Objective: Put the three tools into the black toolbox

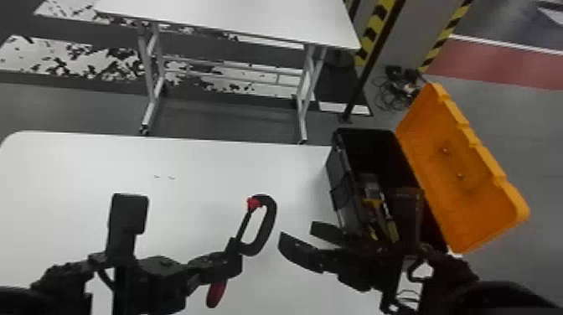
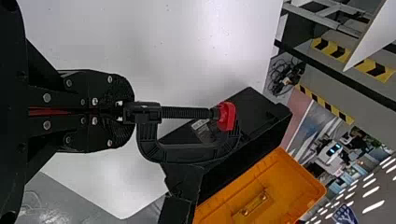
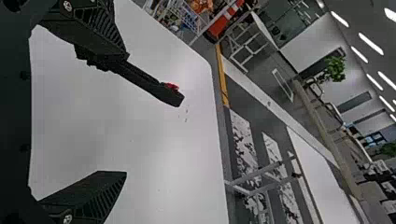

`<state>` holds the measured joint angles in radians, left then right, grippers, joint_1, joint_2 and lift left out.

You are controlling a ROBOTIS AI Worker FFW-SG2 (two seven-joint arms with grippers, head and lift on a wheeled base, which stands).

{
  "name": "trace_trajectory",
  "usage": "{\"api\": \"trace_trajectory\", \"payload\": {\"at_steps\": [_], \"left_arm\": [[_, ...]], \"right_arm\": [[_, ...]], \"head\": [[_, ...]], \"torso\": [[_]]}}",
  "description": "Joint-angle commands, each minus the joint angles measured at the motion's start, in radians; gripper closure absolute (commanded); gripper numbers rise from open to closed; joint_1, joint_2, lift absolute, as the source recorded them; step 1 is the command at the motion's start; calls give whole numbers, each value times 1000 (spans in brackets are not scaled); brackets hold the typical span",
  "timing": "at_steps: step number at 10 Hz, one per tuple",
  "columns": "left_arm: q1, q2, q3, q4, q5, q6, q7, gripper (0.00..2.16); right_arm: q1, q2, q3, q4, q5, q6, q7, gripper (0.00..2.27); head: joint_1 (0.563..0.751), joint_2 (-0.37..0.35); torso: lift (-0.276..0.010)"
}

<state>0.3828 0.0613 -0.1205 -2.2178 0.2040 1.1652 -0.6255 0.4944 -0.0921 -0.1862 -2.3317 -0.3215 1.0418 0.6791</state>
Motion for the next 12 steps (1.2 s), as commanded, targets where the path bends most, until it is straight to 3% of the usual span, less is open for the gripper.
{"api": "trace_trajectory", "payload": {"at_steps": [1,3,8,9,10,11,12], "left_arm": [[7,0,-14,-2,-5,-31,1,2142],[14,-1,-27,-8,-12,-40,3,2142],[41,-11,-77,-25,-14,-58,15,2142],[47,-11,-85,-33,-12,-58,13,2142],[53,-12,-88,-37,-12,-58,13,2142],[56,-12,-90,-37,-12,-58,12,2142],[62,-12,-90,-39,-12,-58,9,2142]], "right_arm": [[-46,0,2,-32,-8,151,-4,76],[-82,8,27,-32,-8,200,-18,76],[-102,28,51,-5,-4,148,-20,83],[-99,28,50,3,-5,133,-16,262],[-85,28,53,5,-5,90,-10,994],[-80,28,57,2,-5,93,-18,2044],[-74,28,56,-3,-5,93,-18,2196]], "head": [[695,-213],[695,-211],[695,-200],[695,-210],[695,-220],[695,-227],[695,-229]], "torso": [[-51],[-51],[-51],[-51],[-51],[-51],[-51]]}}
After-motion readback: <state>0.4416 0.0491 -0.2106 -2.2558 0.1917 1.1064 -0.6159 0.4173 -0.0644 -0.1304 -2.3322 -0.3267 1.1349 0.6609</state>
